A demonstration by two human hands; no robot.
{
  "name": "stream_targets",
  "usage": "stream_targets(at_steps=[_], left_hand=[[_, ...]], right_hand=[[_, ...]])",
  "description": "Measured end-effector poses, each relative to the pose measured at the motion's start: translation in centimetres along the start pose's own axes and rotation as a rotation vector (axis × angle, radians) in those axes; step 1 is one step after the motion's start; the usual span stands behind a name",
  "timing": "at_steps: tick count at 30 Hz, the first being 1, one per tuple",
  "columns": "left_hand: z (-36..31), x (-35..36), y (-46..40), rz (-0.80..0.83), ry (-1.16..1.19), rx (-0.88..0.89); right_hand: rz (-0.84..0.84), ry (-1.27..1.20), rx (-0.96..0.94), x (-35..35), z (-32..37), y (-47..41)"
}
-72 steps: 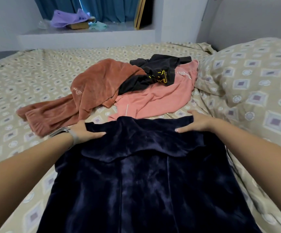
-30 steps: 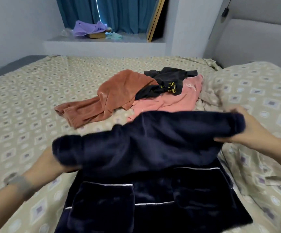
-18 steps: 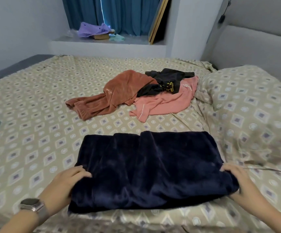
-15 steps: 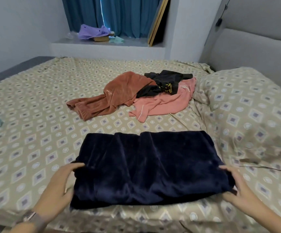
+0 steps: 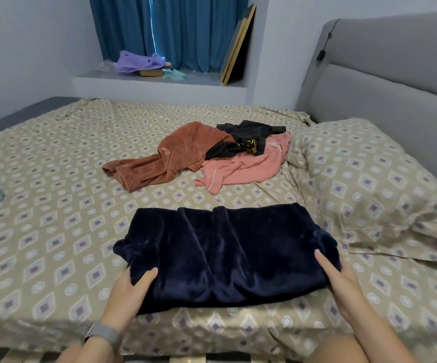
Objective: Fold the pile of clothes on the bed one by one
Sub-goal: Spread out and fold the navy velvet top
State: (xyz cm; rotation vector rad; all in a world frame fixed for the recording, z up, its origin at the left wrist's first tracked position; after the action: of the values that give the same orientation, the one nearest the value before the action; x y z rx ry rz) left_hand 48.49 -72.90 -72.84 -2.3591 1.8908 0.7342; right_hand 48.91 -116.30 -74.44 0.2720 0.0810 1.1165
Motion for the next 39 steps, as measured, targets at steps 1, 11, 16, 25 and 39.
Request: stream_targets(at_steps=[1, 11, 16, 25, 39], left_hand=[[0.8, -0.3, -0.2, -0.012, -0.045, -0.039], [3.7, -0.2, -0.8, 0.083, -0.491, -0.168], [3.9, 0.0, -1.3, 0.131, -0.653, -0.205], [2.3, -0.6, -0.9, 0.039, -0.169, -0.237], [-2.5, -0.4, -12.8, -0.1, -0.415, -0.097]], right_hand=[[-0.093, 0.047, -0.014, -0.9, -0.3, -0.1], [-0.241, 0.557, 0.109, -2.8, -3.0, 0.1], [-0.196, 0.705, 0.183, -3.3, -3.9, -0.2], [-0.245, 0.687, 0.152, -4.1, -3.4, -1.1], [-0.026, 0.79, 0.105, 4.5, 3.6, -10.1]])
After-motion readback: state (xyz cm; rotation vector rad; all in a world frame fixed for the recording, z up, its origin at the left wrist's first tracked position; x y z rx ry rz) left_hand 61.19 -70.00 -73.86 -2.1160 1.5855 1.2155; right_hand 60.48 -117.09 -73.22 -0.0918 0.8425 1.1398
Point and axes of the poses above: each hand's wrist, its own y-axis away from the middle knuckle, its own x-axis out of the palm, z = x × y, the point moved 6 cm from there along -y, towards the middle knuckle, and after that the axes turned 9 degrees about -y, right-handed, at the moved point
